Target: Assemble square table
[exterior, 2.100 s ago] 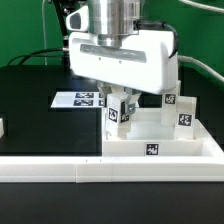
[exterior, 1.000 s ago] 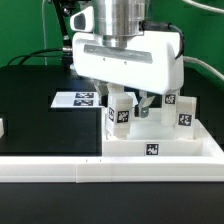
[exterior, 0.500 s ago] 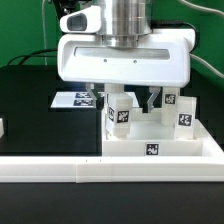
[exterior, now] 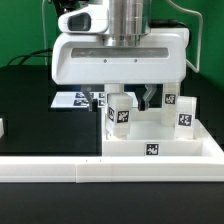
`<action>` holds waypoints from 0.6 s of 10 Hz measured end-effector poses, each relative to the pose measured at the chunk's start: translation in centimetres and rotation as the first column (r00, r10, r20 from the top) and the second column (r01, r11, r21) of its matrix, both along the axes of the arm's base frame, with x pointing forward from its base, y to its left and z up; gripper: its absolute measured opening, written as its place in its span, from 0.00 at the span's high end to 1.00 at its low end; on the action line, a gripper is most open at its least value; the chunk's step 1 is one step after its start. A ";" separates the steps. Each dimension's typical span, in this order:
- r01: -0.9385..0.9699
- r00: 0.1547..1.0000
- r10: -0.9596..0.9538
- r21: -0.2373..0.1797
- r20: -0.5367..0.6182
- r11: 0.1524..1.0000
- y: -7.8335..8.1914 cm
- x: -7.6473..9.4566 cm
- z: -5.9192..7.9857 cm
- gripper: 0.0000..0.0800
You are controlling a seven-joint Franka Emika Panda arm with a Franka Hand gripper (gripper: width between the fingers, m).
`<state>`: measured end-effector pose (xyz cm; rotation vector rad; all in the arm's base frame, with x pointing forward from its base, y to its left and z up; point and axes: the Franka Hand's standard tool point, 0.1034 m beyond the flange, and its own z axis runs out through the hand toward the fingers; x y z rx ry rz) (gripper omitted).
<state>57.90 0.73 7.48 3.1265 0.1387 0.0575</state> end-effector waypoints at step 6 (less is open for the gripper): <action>-0.098 0.995 0.098 -0.010 -0.003 0.995 -0.3 0.0 0.0 0.55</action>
Offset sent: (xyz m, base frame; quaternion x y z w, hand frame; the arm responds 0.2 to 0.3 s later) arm 0.0000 0.0000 0.0000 0.0000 0.0000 0.0000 1.0000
